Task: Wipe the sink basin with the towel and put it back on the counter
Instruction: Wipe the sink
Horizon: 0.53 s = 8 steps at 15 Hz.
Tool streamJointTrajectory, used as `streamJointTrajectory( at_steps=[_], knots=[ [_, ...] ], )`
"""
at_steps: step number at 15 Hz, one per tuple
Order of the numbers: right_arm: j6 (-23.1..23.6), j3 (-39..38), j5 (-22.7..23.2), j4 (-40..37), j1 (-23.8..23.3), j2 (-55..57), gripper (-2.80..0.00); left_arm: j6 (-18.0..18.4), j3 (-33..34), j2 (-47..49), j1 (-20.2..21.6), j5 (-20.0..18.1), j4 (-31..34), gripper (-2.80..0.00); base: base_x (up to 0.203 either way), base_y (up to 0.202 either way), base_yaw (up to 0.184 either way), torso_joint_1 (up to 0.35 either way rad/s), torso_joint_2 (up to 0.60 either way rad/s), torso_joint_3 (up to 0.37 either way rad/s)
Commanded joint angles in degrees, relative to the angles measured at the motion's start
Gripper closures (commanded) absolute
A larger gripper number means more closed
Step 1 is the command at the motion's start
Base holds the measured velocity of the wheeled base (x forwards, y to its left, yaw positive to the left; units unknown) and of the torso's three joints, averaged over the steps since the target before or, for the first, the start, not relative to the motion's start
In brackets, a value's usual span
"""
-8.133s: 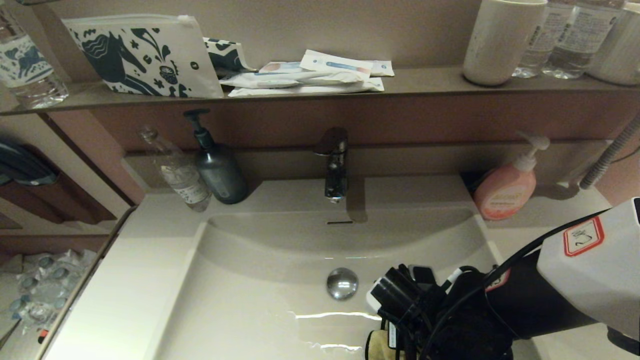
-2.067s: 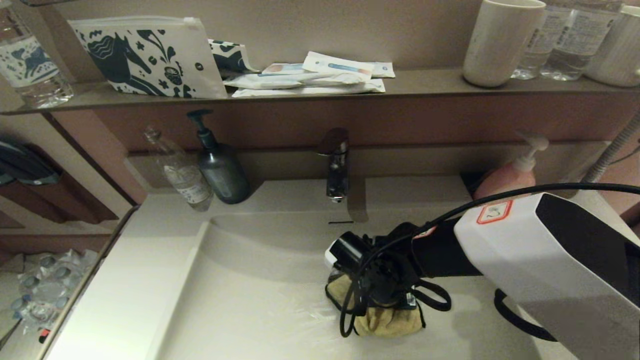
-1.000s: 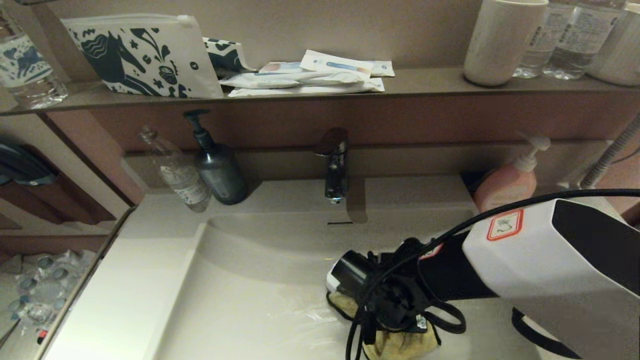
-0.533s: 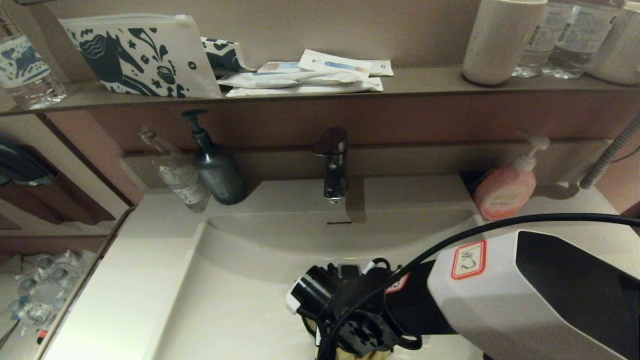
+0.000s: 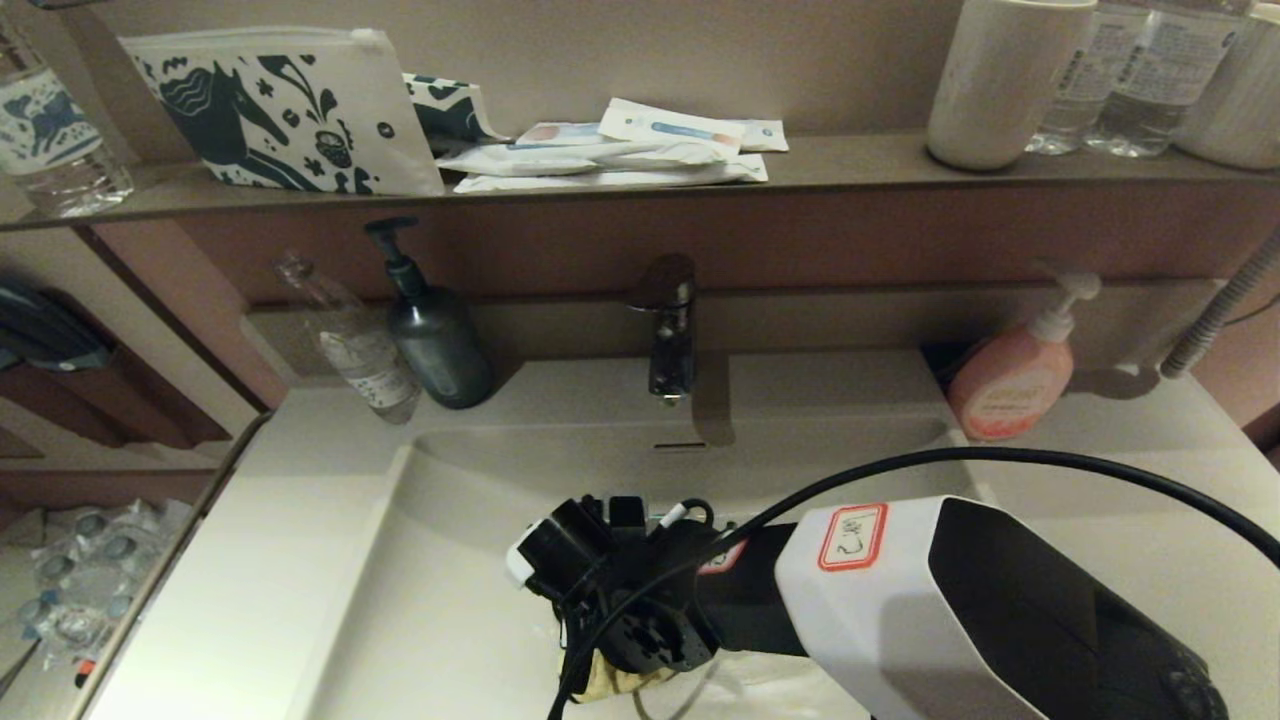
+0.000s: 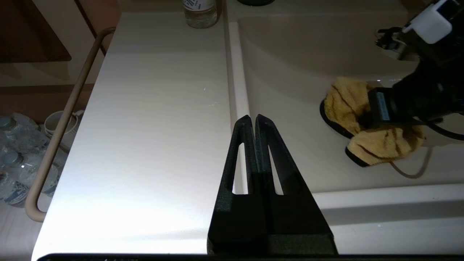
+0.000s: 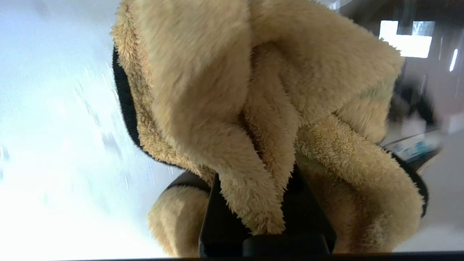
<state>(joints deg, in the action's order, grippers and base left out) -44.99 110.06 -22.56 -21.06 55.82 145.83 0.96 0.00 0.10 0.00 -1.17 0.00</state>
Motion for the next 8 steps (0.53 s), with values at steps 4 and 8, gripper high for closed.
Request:
streamJointTrajectory(
  at_steps=[4, 8],
  knots=[
    [6.2, 2.8, -4.4, 5.6, -1.5, 3.1, 0.0, 0.0, 0.0, 0.1, 0.0, 0.0, 0.0, 0.0, 0.0, 0.0, 0.0, 0.0, 0.0, 0.0],
    [10.9, 2.8, -8.8, 10.0, -2.6, 4.7, 0.0, 0.0, 0.0, 0.1, 0.0, 0.0, 0.0, 0.0, 0.0, 0.0, 0.0, 0.0, 0.0, 0.0]
  ],
)
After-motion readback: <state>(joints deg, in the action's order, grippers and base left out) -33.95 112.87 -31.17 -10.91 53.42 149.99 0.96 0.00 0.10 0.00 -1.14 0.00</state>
